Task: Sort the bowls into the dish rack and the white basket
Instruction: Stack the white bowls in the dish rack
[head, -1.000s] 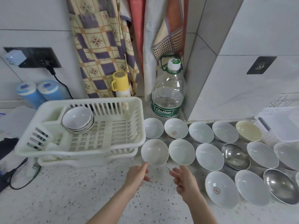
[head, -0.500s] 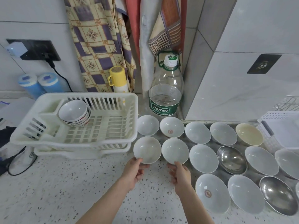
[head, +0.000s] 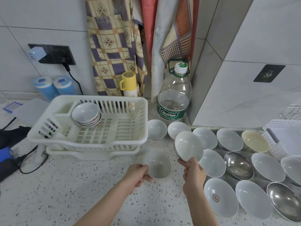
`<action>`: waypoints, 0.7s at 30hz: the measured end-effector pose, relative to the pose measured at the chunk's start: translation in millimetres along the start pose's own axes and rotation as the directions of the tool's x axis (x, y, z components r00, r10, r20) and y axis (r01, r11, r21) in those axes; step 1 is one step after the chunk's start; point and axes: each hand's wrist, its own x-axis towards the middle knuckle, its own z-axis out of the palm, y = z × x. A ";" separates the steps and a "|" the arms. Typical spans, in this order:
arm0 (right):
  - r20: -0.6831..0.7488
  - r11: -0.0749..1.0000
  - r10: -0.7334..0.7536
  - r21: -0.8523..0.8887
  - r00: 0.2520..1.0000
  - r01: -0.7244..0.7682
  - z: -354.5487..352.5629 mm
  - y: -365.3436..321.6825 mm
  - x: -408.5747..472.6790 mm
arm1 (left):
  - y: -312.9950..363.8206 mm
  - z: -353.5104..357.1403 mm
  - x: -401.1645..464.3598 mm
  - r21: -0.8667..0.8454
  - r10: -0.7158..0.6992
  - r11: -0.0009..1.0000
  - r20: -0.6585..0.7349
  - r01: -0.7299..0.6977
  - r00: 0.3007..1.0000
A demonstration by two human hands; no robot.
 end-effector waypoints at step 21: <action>0.219 0.951 -0.287 -0.053 0.933 0.305 128.3 -15.6 -100.8 | 55.0 -228.3 -75.4 -0.151 0.301 0.931 -0.195 -0.332 0.934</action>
